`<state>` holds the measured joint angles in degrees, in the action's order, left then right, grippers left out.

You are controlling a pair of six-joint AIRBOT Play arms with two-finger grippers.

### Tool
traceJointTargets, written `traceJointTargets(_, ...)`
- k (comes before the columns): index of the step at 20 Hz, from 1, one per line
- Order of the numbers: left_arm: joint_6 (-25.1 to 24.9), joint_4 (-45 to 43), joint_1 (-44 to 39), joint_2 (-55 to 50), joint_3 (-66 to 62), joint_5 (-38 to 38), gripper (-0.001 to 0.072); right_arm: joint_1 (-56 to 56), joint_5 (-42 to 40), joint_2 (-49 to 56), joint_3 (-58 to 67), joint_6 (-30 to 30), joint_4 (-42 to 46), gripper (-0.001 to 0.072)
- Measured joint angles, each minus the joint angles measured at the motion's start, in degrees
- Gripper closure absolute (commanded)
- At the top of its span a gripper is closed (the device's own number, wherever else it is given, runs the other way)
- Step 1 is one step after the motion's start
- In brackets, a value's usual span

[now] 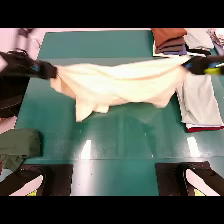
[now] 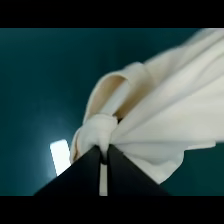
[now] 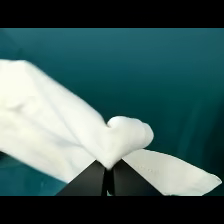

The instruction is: Fold the shirts.

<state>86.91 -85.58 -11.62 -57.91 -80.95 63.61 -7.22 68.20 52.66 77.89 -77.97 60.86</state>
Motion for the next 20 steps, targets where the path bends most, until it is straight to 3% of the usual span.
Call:
traceJointTargets(6,0.0,-1.2,0.0,11.6,-14.4,3.0,0.0680,-11.0,6.3,-9.2,13.5,0.0,0.4,0.0694)
traceJointTargets(11,-0.3,2.8,0.0,14.1,-22.5,5.8,0.0680,-16.1,11.3,-9.0,19.6,-1.0,0.3,0.0695)
traceJointTargets(15,-2.3,5.2,0.0,9.0,-19.2,12.0,0.0680,-11.8,17.2,-0.5,20.8,-3.9,1.3,0.0695)
traceJointTargets(20,-5.9,6.2,0.0,-1.8,-2.6,15.4,0.0680,0.3,24.3,17.4,21.2,-5.9,8.2,0.0695)
